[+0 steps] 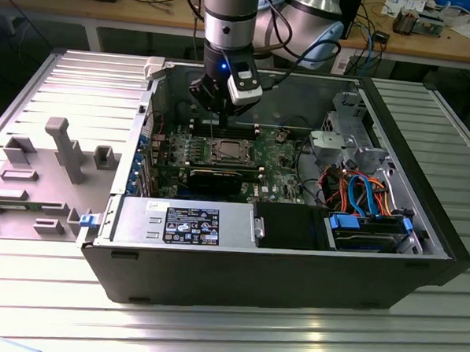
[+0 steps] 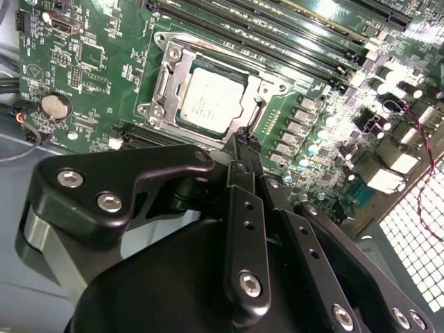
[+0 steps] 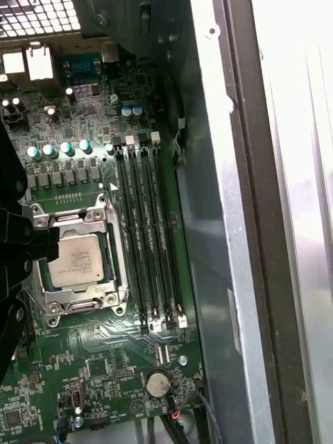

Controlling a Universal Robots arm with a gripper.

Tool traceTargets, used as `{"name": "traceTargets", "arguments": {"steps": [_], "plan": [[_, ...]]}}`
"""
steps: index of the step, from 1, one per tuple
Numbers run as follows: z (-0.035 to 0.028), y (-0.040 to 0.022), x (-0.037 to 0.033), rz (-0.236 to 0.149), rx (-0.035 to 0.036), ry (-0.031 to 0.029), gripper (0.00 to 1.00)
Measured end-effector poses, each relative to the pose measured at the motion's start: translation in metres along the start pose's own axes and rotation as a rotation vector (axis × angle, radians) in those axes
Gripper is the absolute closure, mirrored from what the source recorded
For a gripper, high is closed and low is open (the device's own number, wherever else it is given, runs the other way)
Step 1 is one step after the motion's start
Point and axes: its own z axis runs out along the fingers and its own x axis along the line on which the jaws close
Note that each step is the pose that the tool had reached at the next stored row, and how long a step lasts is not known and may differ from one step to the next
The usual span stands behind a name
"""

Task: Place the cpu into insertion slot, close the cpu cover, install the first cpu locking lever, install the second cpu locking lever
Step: 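Install the first cpu locking lever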

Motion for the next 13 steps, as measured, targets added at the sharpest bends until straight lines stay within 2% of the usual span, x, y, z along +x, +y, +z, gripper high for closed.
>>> {"name": "traceTargets", "arguments": {"steps": [3,13], "plan": [[0.0003,-0.0004,0.0026,-0.008,-0.0008,0.0001,0.89],[0.0003,-0.0008,0.0025,-0.008,-0.0009,0.0001,0.89]]}}
